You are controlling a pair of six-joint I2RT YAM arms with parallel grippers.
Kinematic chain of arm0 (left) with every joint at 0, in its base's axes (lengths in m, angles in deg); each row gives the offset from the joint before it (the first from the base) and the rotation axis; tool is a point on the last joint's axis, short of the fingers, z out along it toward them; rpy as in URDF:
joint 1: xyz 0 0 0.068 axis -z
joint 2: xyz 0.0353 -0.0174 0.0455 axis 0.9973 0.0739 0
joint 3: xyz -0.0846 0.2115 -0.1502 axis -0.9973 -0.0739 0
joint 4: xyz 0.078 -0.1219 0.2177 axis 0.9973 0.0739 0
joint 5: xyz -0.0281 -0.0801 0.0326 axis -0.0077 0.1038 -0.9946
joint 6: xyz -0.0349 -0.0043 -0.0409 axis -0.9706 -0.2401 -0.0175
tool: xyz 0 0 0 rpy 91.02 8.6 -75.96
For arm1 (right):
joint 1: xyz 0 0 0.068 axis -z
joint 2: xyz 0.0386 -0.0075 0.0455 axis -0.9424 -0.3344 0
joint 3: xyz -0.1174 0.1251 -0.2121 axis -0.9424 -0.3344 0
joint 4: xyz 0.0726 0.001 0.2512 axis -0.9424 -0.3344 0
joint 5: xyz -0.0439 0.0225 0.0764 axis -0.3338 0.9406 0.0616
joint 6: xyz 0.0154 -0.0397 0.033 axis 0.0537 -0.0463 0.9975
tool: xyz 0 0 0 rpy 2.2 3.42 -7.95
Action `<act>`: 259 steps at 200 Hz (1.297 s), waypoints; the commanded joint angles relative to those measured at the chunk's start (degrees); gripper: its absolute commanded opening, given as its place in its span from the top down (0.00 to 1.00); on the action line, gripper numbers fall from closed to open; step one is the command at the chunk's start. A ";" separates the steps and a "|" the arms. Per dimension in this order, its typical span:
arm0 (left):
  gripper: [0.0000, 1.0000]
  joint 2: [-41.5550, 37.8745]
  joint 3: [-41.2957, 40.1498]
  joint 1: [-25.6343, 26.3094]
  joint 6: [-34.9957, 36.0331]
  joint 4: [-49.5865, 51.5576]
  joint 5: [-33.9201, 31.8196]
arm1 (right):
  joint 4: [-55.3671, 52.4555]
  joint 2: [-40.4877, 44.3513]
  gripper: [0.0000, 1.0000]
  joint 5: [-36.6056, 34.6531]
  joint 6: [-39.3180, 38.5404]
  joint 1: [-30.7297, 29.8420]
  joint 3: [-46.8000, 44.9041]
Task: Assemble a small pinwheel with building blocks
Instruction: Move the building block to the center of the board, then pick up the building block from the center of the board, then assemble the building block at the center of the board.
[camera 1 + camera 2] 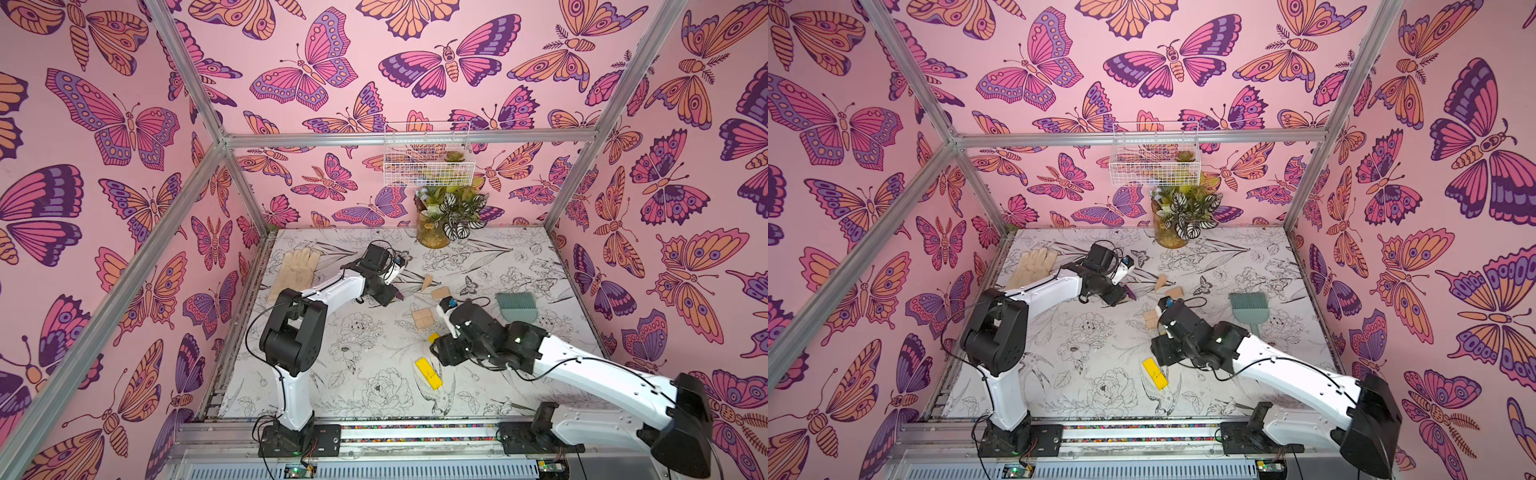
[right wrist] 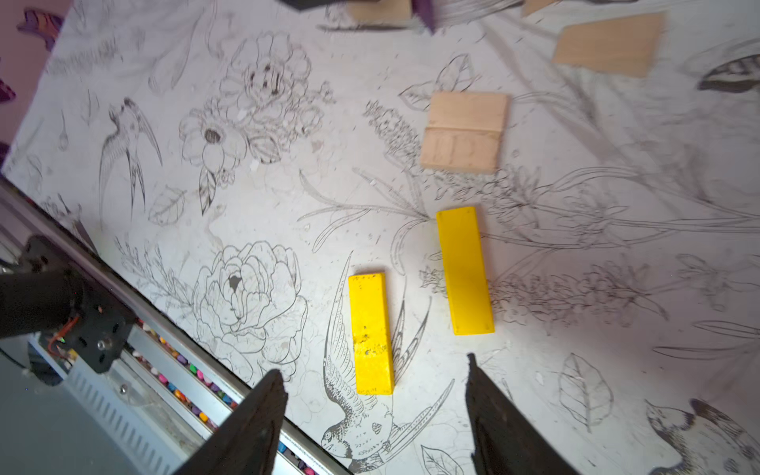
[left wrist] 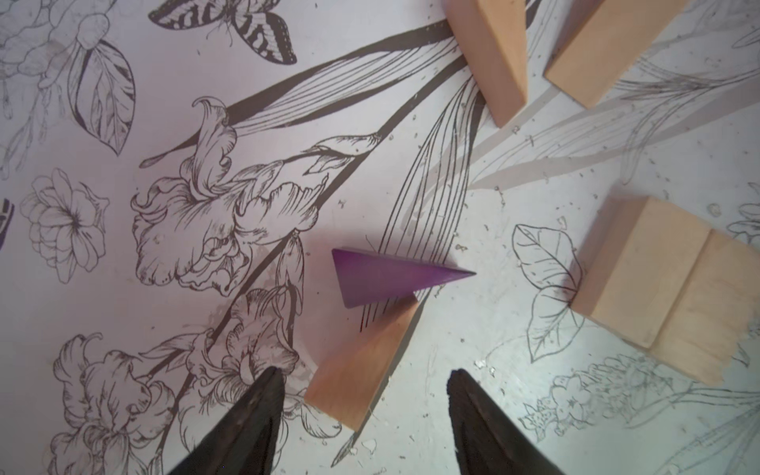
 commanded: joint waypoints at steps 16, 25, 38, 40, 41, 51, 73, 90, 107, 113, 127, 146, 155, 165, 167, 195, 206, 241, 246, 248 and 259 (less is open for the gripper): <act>0.39 4.06 3.39 0.37 5.66 3.40 -1.68 | -5.29 9.15 0.28 -1.23 2.95 6.24 -5.08; 0.41 4.76 3.87 0.39 6.24 3.47 -1.27 | -6.05 11.18 0.28 -0.92 3.41 7.61 -6.00; 0.44 6.12 4.91 0.37 6.14 4.37 -1.20 | -7.28 13.61 0.29 -0.77 3.83 9.08 -7.00; 0.44 6.35 5.09 0.37 6.11 4.57 -1.22 | -7.42 13.96 0.29 -0.74 3.87 9.16 -7.11; 0.45 6.51 5.17 0.37 6.10 4.70 -1.22 | -7.53 14.09 0.29 -0.78 3.92 9.26 -7.22; 0.47 7.29 5.82 0.37 5.80 5.94 -0.63 | -8.36 15.53 0.29 -0.85 4.22 9.70 -7.62; 0.51 7.40 5.25 0.44 4.54 6.99 0.28 | -9.63 17.59 0.29 -1.38 4.59 10.23 -8.16; 0.58 6.84 3.91 0.37 3.52 7.02 0.41 | -10.08 18.17 0.29 -1.35 4.68 10.33 -8.38; 0.64 5.94 2.38 0.38 2.55 7.03 0.91 | -10.19 18.36 0.29 -1.45 4.68 10.47 -8.64; 0.68 5.63 1.86 0.35 2.23 6.96 1.21 | -10.16 18.39 0.30 -1.53 4.71 10.42 -8.72; 0.75 5.07 0.89 0.50 1.81 7.35 2.28 | -10.00 18.39 0.30 -1.41 4.68 10.45 -8.99; 0.83 3.80 -0.50 0.97 1.40 7.99 3.95 | -9.70 18.40 0.30 -1.37 4.68 10.48 -9.33; 0.86 3.06 -1.11 1.24 1.05 8.41 4.48 | -9.53 18.37 0.30 -1.35 4.75 10.46 -9.43; 0.89 2.42 -1.62 1.66 0.44 9.08 5.11 | -9.36 18.50 0.30 -1.41 4.76 10.58 -9.52; 0.90 2.20 -1.71 1.79 0.35 9.26 5.28 | -9.32 18.52 0.30 -1.40 4.81 10.59 -9.54; 0.94 -0.13 -3.23 4.18 0.12 11.21 6.46 | -8.97 18.69 0.31 -1.20 4.94 10.54 -10.00; 0.95 -0.78 -3.74 5.59 -0.04 11.75 6.73 | -8.83 18.79 0.31 -1.15 5.15 10.58 -10.37; 0.97 0.06 -2.70 10.95 -0.34 15.76 3.94 | -8.12 19.10 0.31 -0.96 5.47 10.58 -11.27; 0.97 0.42 -2.45 11.49 -0.68 16.53 3.86 | -8.08 19.14 0.31 -0.83 5.55 10.53 -11.28; 0.97 0.47 -2.33 11.61 -0.80 16.86 3.78 | -8.10 19.21 0.31 -0.86 5.60 10.55 -11.28; 0.99 1.00 -2.19 12.27 -2.06 18.09 3.44 | -8.16 19.39 0.31 -0.82 5.63 10.52 -11.37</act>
